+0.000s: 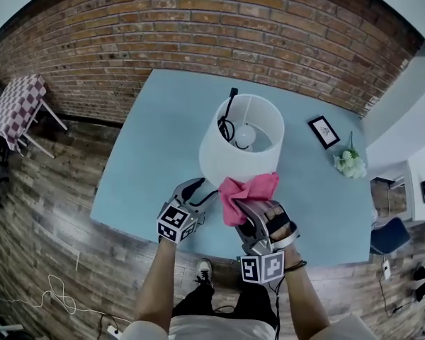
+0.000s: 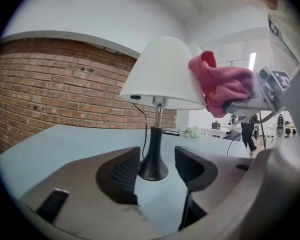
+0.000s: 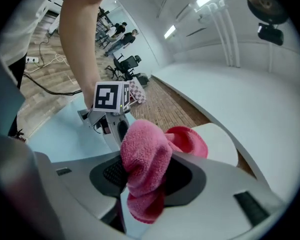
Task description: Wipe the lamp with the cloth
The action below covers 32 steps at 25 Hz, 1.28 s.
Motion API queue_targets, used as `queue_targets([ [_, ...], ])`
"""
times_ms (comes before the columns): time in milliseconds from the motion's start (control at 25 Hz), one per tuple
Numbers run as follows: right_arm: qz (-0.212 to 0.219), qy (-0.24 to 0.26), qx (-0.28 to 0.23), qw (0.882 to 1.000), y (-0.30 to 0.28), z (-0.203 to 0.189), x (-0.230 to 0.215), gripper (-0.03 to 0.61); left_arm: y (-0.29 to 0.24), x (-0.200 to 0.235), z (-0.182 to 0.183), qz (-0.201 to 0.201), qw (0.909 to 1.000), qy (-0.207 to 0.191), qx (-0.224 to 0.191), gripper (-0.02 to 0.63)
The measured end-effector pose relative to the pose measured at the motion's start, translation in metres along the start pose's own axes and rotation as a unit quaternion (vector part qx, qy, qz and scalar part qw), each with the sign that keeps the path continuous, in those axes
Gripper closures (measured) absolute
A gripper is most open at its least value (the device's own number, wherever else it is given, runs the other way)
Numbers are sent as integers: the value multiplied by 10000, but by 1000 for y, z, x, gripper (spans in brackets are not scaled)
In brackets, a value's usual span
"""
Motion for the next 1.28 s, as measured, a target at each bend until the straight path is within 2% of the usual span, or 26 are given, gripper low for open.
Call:
queue_targets([
  [200, -603, -764, -470, 9941, 24, 5, -60, 379, 10, -13, 23, 335, 9993, -158, 73, 362],
  [320, -880, -988, -694, 9888, 31, 4, -101, 379, 19, -17, 38, 771, 9968, -160, 98, 365],
  [520, -1261, -1010, -954, 9822, 30, -1, -154, 379, 36, -20, 46, 1525, 9881, 34, 201, 386],
  [600, -1305, -884, -1011, 9823, 25, -4, -164, 379, 38, -22, 45, 1741, 9838, 141, 404, 403],
  [720, -1220, -690, -1082, 9842, 16, -7, -166, 377, 40, -27, 42, 1988, 9767, 409, 704, 408],
  [960, -913, -339, -1203, 9879, 6, -13, -143, 377, 45, -37, 31, 2342, 9610, 1242, 790, 423],
  [1120, -719, -217, -1314, 9885, 4, -21, -124, 377, 38, -41, 14, 2440, 9535, 1465, 989, 423],
  [1280, -552, -204, -1430, 9880, 5, -25, -112, 377, 35, -46, 5, 2518, 9491, 1614, 985, 423],
])
Point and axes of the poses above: the fingertips, and each gripper's own axes: y backward along the fingers, x to its left, z out of its top, the point moved 4 cm from there along y, backward along the fingers, and after that the axes turned 11 degrees about -z, right-handed, at the moved point
